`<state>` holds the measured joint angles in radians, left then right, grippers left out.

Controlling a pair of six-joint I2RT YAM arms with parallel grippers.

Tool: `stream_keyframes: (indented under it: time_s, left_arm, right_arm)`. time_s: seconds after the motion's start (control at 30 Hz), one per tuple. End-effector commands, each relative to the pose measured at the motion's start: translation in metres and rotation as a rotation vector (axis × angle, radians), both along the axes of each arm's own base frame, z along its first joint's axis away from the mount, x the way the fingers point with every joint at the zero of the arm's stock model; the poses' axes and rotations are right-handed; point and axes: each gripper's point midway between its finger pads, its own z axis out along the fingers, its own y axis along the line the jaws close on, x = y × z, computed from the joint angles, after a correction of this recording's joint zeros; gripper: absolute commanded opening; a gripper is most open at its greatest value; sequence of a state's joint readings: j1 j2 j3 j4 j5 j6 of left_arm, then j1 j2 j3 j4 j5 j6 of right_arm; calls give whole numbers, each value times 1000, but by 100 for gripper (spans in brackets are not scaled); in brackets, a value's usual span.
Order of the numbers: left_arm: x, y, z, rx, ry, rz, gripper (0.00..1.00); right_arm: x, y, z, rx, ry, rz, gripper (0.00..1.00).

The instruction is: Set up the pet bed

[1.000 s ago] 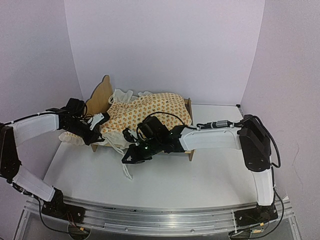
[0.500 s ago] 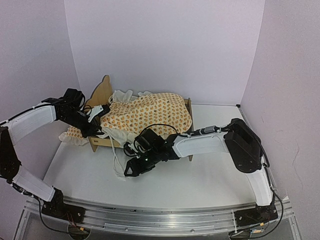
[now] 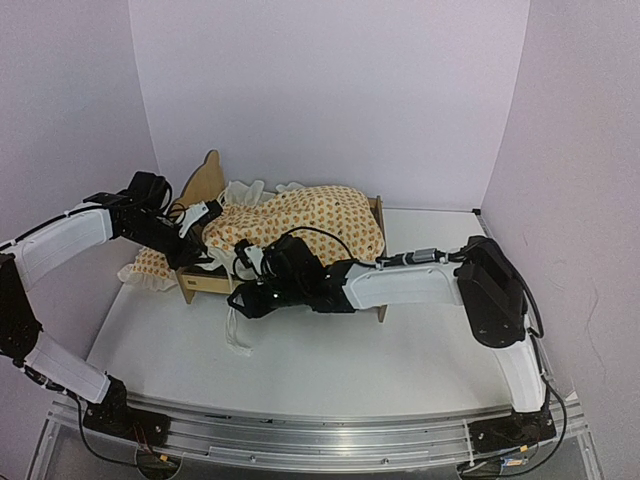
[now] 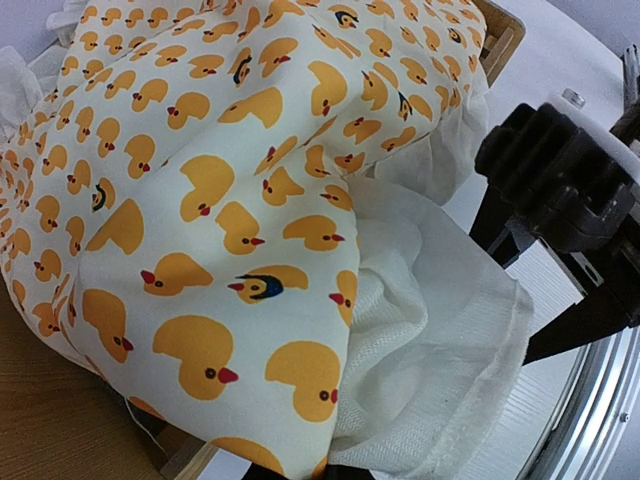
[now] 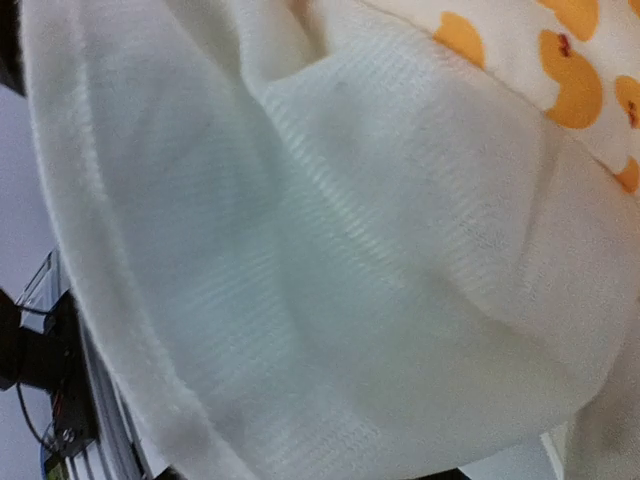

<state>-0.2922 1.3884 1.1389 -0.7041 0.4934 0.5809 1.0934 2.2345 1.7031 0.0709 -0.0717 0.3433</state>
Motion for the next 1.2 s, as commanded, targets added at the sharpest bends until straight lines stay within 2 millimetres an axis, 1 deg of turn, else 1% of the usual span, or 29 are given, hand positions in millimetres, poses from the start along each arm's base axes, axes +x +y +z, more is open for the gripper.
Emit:
stream_keyframes:
  time_s: [0.0, 0.07, 0.17, 0.23, 0.3, 0.4, 0.43, 0.53, 0.6, 0.67, 0.73, 0.8, 0.93, 1.03, 1.17]
  left_arm:
    - [11, -9, 31, -71, -67, 26, 4]
    - [11, -10, 31, -85, -46, 36, 4]
    - [10, -12, 34, -99, -38, 44, 3]
    - [10, -12, 34, -99, -41, 46, 3]
    - [9, -12, 32, -96, -39, 45, 3]
    - [8, -14, 31, -99, -35, 44, 3]
    - [8, -14, 30, -102, -34, 45, 3]
    - [8, -16, 31, -109, -32, 47, 3]
    - [9, -17, 31, -114, -32, 49, 3]
    - [8, -18, 30, -118, -30, 48, 3]
    - [8, -19, 30, -120, -31, 47, 3]
    - [8, -20, 30, -121, -32, 45, 3]
    - [9, -20, 31, -119, -35, 46, 4]
    - [8, -20, 30, -114, -36, 47, 4]
    - [8, -20, 30, -117, -31, 50, 4]
  right_arm:
    - [-3, 5, -15, -69, -159, -152, 49]
    - [-2, 11, -27, -90, -181, -184, 52]
    - [3, 23, -46, -76, -165, -202, 54]
    - [6, 30, -55, -66, -154, -202, 52]
    - [12, 32, -61, -60, -135, -208, 48]
    - [16, 30, -64, -63, -131, -215, 43]
    - [15, 29, -64, -64, -133, -208, 39]
    - [4, 35, -60, -51, -121, -145, 30]
    - [-3, 42, -51, -44, -143, -116, 28]
    - [-9, 45, -43, -58, -199, -115, 28]
    - [-11, 47, -39, -71, -234, -114, 28]
    - [-10, 49, -44, -84, -226, -121, 29]
    - [-3, 48, -69, -155, -215, -152, 30]
    - [2, 45, -77, -191, -222, -173, 32]
    - [3, 39, -87, -236, -209, -185, 33]
